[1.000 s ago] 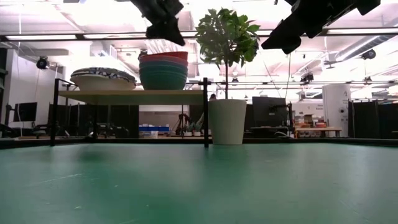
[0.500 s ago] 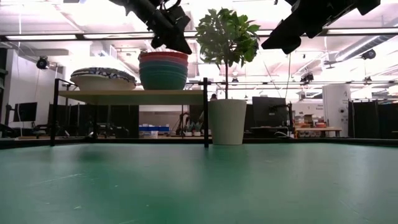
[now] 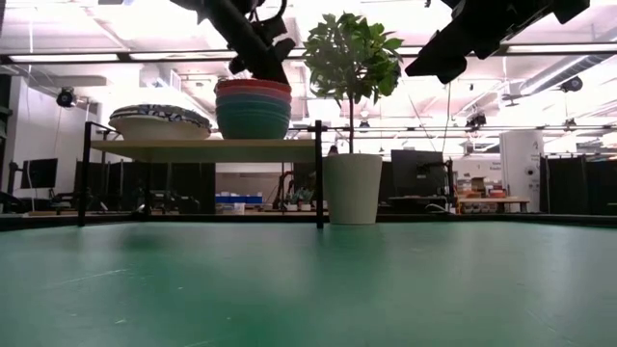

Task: Place and stack bowls onto a shelf
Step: Stack the orange bowl on top of the pink bowl on the shelf, then stack the white patterned bowl on top of the white patterned bowl on the shelf

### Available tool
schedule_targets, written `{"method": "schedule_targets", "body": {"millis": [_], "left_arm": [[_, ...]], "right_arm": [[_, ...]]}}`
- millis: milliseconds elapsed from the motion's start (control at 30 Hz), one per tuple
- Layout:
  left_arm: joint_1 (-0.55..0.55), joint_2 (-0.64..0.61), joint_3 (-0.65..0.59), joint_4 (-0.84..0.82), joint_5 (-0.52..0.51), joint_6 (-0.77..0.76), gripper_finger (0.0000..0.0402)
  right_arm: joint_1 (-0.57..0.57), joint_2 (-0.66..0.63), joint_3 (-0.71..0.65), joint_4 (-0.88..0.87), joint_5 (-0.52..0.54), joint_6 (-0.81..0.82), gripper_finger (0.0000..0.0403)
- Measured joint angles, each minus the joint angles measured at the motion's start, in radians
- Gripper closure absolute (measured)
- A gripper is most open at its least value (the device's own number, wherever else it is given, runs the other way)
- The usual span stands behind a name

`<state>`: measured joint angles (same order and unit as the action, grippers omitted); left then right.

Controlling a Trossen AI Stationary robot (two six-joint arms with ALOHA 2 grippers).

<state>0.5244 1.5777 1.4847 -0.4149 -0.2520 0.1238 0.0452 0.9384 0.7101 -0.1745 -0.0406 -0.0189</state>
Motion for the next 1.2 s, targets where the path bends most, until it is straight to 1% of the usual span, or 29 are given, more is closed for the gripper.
{"method": "schedule_targets", "body": {"millis": [267, 500, 633, 833, 1000, 1133, 1200], "left_arm": [[-0.005, 0.013, -0.002, -0.011, 0.0, -0.02, 0.0401], [-0.027, -0.025, 0.005, -0.025, 0.0, -0.038, 0.0401], [-0.09, -0.057, 0.0, -0.054, 0.0, -0.051, 0.0401], [-0.24, -0.109, -0.012, -0.124, 0.0, -0.049, 0.0401], [-0.371, -0.182, -0.096, -0.126, 0.001, -0.021, 0.0401], [-0.448, -0.284, -0.229, -0.035, 0.002, -0.04, 0.0401], [-0.476, -0.343, -0.304, 0.011, 0.001, -0.06, 0.0401]], "right_arm": [[0.0, 0.0, 0.0, 0.0, 0.0, 0.0, 0.0205], [0.0, 0.0, 0.0, 0.0, 0.0, 0.0, 0.0205], [0.0, 0.0, 0.0, 0.0, 0.0, 0.005, 0.0205], [0.0, 0.0, 0.0, 0.0, 0.038, 0.041, 0.0205], [0.0, 0.016, 0.0, -0.002, 0.044, 0.115, 0.0205], [0.003, 0.065, 0.0, -0.023, 0.041, 0.196, 0.0205], [0.003, 0.088, 0.0, -0.052, 0.022, 0.242, 0.0205]]}}
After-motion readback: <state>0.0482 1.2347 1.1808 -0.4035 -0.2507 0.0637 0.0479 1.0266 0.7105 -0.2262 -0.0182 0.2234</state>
